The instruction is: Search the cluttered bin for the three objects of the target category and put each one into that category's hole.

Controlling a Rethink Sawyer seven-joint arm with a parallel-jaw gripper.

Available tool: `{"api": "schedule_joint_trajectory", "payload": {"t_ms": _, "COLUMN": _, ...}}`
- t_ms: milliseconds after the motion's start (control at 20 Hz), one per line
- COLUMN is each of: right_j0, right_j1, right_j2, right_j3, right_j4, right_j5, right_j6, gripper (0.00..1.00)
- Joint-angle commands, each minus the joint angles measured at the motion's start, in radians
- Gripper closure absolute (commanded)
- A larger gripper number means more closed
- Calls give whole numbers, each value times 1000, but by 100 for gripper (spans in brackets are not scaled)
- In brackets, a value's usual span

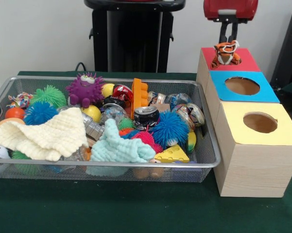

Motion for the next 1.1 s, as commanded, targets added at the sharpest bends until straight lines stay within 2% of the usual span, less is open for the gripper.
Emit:
{"api": "schedule_joint_trajectory", "payload": {"t_ms": 50, "right_j0": -101, "right_j1": -78, "right_j2": 131, "right_j3": 84, "right_j4": -99, "right_j5": 68, "right_j6": 104, "gripper": 100}}
{"api": "schedule_joint_trajectory", "payload": {"t_ms": 150, "right_j0": -104, "right_j1": -87, "right_j2": 152, "right_j3": 102, "right_j4": -96, "right_j5": 77, "right_j6": 126, "gripper": 100}}
{"api": "schedule_joint_trajectory", "payload": {"t_ms": 250, "right_j0": -59, "right_j1": -97, "right_j2": 130, "right_j3": 114, "right_j4": -67, "right_j5": 85, "right_j6": 150, "gripper": 100}}
{"api": "schedule_joint_trajectory", "payload": {"t_ms": 450, "right_j0": 65, "right_j1": -120, "right_j2": 34, "right_j3": 113, "right_j4": 8, "right_j5": 133, "right_j6": 168, "gripper": 100}}
{"api": "schedule_joint_trajectory", "payload": {"t_ms": 550, "right_j0": 100, "right_j1": -128, "right_j2": 6, "right_j3": 116, "right_j4": 28, "right_j5": 149, "right_j6": 174, "gripper": 100}}
{"api": "schedule_joint_trajectory", "payload": {"t_ms": 700, "right_j0": 127, "right_j1": -127, "right_j2": -8, "right_j3": 128, "right_j4": 49, "right_j5": 139, "right_j6": 186, "gripper": 100}}
{"api": "schedule_joint_trajectory", "payload": {"t_ms": 950, "right_j0": 161, "right_j1": -85, "right_j2": -2, "right_j3": 154, "right_j4": 85, "right_j5": 59, "right_j6": 221, "gripper": 100}}
{"api": "schedule_joint_trajectory", "payload": {"t_ms": 1100, "right_j0": 136, "right_j1": -82, "right_j2": 17, "right_j3": 155, "right_j4": 70, "right_j5": 52, "right_j6": 208, "gripper": 100}}
